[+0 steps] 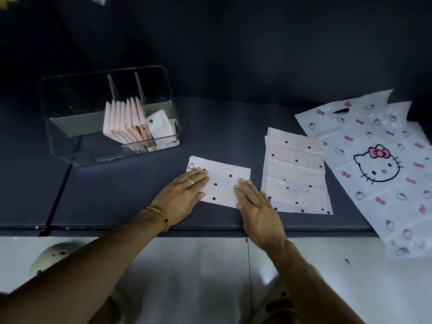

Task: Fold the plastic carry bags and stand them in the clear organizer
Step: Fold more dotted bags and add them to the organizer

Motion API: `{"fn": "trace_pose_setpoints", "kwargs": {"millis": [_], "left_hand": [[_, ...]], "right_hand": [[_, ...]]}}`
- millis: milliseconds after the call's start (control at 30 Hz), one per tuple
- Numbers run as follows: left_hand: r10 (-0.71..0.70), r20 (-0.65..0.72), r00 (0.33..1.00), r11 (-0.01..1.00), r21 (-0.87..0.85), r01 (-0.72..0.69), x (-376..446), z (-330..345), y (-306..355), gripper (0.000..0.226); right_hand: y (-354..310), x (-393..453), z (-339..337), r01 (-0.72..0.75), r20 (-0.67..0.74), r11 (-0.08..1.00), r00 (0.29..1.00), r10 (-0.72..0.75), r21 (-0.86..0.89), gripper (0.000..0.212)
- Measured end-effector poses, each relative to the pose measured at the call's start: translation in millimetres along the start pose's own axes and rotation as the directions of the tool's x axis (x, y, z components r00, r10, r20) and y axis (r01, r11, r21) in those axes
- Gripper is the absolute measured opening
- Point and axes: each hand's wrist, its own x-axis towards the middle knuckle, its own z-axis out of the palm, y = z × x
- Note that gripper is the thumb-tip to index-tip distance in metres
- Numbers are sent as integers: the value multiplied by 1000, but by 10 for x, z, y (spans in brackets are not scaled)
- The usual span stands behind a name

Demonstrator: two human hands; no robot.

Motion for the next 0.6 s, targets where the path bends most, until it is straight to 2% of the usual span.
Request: {"fn": "trace_pose_setpoints", "kwargs": {"millis": [100, 200, 267, 333, 467, 600], "left_hand": [[-24, 27, 999, 1000, -18, 24, 25, -16, -19, 43], [-32, 41, 999, 999, -25, 33, 48, -17, -41, 36], [-31, 65, 997, 999, -18, 32, 51, -25, -48, 34], [-28, 88, 996, 1000, -5, 29, 56, -39, -65, 35], [-27, 168, 985, 999, 23, 24, 64, -103, -74, 51], [-35, 29, 999, 998, -51, 36, 121, -133, -15, 29]], "right_hand": [[29, -69, -139, -3, -35, 995, 999, -1, -98, 62], [-151, -38, -178, 21, -220, 996, 975, -40, -88, 48], [-249, 10, -157, 77, -279, 994, 956, -94, -74, 41], [-280, 56, -146, 92, -284, 993, 953, -108, -70, 38], [-227, 112, -172, 62, -289, 993, 953, -90, -105, 50], [-222, 171, -255, 54, -325, 999, 945, -50, 4, 33]]}}
